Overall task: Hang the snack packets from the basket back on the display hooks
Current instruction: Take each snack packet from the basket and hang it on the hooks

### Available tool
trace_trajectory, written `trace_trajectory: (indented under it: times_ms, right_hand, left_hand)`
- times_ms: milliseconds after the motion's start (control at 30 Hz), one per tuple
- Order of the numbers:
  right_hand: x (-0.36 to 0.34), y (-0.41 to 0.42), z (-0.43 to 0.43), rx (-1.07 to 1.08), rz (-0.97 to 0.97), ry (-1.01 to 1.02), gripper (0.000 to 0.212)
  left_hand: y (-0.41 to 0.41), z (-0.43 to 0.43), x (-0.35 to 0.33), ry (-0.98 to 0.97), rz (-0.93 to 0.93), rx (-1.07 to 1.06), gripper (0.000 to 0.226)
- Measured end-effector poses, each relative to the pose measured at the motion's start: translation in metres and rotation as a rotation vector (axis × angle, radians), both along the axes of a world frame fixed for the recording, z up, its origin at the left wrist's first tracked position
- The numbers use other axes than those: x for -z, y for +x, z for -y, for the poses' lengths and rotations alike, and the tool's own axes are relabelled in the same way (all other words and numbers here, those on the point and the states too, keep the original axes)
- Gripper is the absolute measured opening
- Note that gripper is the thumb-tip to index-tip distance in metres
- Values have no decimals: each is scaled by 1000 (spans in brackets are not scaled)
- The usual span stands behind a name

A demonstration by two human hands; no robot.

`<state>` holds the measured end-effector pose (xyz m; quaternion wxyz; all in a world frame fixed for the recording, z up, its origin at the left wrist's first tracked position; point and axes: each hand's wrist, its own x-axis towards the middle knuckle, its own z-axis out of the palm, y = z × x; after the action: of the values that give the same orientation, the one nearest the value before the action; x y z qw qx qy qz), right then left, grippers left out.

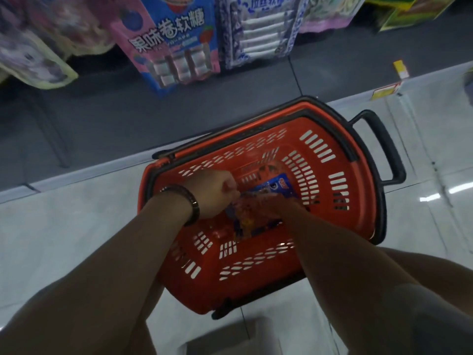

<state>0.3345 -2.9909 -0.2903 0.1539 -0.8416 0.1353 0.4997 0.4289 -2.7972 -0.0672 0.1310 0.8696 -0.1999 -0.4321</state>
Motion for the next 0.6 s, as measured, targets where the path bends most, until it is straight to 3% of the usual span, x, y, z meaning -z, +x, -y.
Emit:
trace_trajectory:
  times_ms: [67, 100, 200, 267, 367, 467, 567, 600]
  right_hand:
    - [23, -5, -8, 2, 39, -64, 64]
    - [40, -7, -8, 46, -43, -104, 71]
    - [87, -22, -6, 301, -141, -213, 106]
    - [60, -21, -9, 388, -110, -273, 115]
    - [40, -15, -6, 321, -44, -276, 104]
    - [27, -12, 3, 444, 81, -354, 105]
    - [19, -14, 6, 467, 128, -260, 68]
    - [14, -13, 7, 452, 118, -219, 65]
  left_hand:
    - [0, 3, 1, 4, -14, -3, 18]
    - [-1, 5, 1, 2, -20, -3, 18]
    - [-3, 11, 1, -6, -47, 0, 20]
    - [-3, 11, 3, -9, -71, -13, 19]
    - [-4, 13, 3, -5, -82, -4, 15]
    - [-2, 15, 0, -14, -89, 7, 15]
    - [-3, 15, -7, -26, -83, 7, 19]
    - [-3, 15, -9, -27, -91, 0, 21]
